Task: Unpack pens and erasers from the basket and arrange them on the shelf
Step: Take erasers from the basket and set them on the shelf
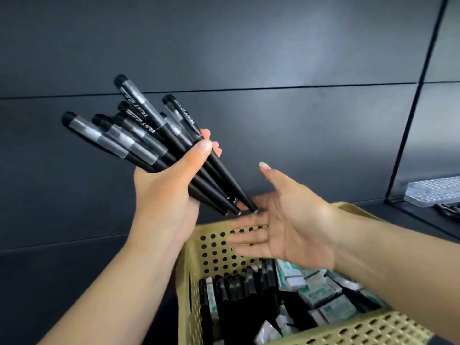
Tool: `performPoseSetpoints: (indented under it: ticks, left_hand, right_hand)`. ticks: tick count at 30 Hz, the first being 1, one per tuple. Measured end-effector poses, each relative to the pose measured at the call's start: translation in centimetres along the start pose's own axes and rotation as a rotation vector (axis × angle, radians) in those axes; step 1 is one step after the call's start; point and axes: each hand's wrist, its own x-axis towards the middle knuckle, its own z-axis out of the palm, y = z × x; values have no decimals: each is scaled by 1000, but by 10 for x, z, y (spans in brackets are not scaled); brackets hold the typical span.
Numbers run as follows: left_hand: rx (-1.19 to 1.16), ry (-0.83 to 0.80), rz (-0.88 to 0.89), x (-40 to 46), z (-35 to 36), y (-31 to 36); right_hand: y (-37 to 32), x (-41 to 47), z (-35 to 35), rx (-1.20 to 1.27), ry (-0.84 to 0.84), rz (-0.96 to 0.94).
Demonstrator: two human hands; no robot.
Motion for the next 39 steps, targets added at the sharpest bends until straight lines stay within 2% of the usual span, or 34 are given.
performPoseSetpoints:
  ticks: [2, 5, 9, 14, 17, 19, 21, 24, 27, 30, 32, 37, 39]
  left_hand:
    - [-2, -64, 61, -9, 11, 7]
    - [-23, -98, 26, -24, 17, 9]
    - [103, -163, -32, -37, 14, 11]
    - [214, -197, -140, -47, 26, 13]
    - [175, -253, -188, -56, 47, 18]
    - [97, -324, -259, -64, 61, 21]
    - [24, -468, -373, -81, 79, 19]
    - [20, -782, -600, -124, 116, -5]
    - [86, -934, -857, -186, 168, -51]
    - [77, -999, -1060, -241, 225, -102]
    - [61, -1046, -1181, -273, 263, -131]
    - [87, -1016, -1432, -323, 328, -176]
    - [113, -1054, -1455, -330, 341, -191]
  right_hand:
    - [4, -8, 15, 269, 1, -70]
    - [10, -18, 31, 589, -8, -232]
    - [25, -25, 40, 716, 9, -255]
    - [25, -38, 44, 721, -11, -309]
    - [30, -62, 28, 623, -68, -372]
    - [32, -85, 7, 422, -80, -410]
    - [32, -116, -23, 150, -32, -474]
    - [27, -178, -80, -170, 44, -608]
    - [30, -234, -147, -404, 69, -584]
    - [43, -272, -219, -363, 285, -482]
    - [57, -297, -268, -314, 358, -414]
    - [75, -338, -346, -164, 417, -340]
    - [74, -344, -365, -148, 448, -322]
